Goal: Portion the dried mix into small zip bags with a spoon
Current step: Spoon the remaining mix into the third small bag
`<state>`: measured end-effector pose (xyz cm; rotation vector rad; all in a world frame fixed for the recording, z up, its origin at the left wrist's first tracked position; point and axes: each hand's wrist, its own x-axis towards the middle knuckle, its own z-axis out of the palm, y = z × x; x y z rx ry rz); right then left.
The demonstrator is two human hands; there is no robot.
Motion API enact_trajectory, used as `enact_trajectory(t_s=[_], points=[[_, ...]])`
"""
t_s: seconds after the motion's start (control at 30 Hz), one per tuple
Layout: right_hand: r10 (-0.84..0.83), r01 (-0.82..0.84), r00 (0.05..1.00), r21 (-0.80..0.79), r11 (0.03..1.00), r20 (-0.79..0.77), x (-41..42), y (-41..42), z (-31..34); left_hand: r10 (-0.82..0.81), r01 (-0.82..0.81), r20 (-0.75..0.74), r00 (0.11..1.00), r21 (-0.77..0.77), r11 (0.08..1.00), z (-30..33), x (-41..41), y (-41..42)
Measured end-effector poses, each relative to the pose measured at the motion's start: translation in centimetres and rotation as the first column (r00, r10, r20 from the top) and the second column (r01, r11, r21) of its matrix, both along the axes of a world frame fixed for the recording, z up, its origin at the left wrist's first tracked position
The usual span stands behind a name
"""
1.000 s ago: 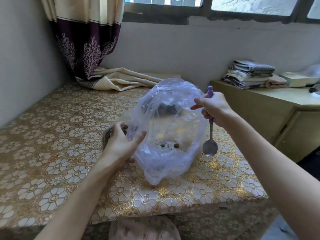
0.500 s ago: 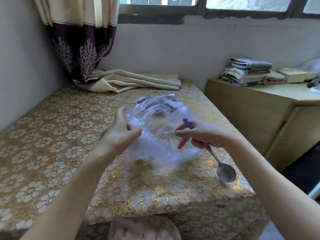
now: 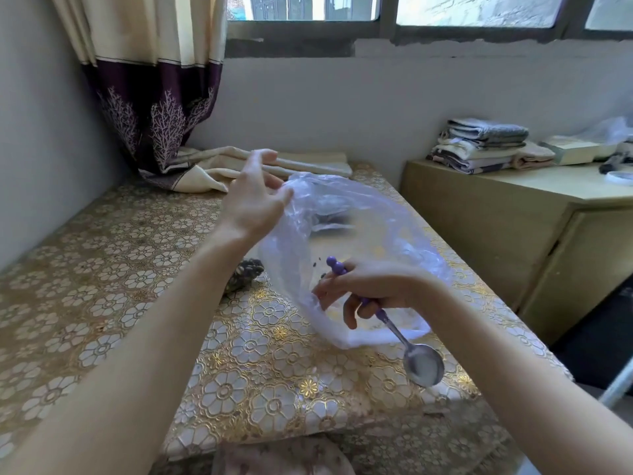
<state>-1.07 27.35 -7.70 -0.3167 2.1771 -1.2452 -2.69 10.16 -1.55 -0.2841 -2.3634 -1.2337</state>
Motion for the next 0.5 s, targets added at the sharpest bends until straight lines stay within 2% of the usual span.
enact_trajectory(t_s=[0.07, 0.3, 0.43, 0.5], points=[[-0.017, 0.018, 1.0, -0.02, 1.0, 0.024, -0.1, -0.1, -0.1, -0.044, 0.043, -0.019, 0.999, -0.066, 0.997, 0.1, -0.1, 0.6], [-0.088, 0.095, 0.994, -0.105, 0.99, 0.072, -0.7, 0.6, -0.4, -0.071, 0.071, -0.032, 0.997, -0.004, 0.997, -0.1, -0.5, 0.7], [-0.144, 0.161, 0.984, -0.164, 0.973, 0.107, -1.2, 0.8, -0.6, -0.063, 0.052, -0.137, 0.989, -0.082, 0.995, -0.4, -0.4, 0.9], [-0.16, 0.18, 0.98, -0.186, 0.966, 0.121, -1.3, 0.9, -0.7, -0.09, 0.058, -0.163, 0.982, -0.192, 0.98, -0.4, -0.4, 1.1]])
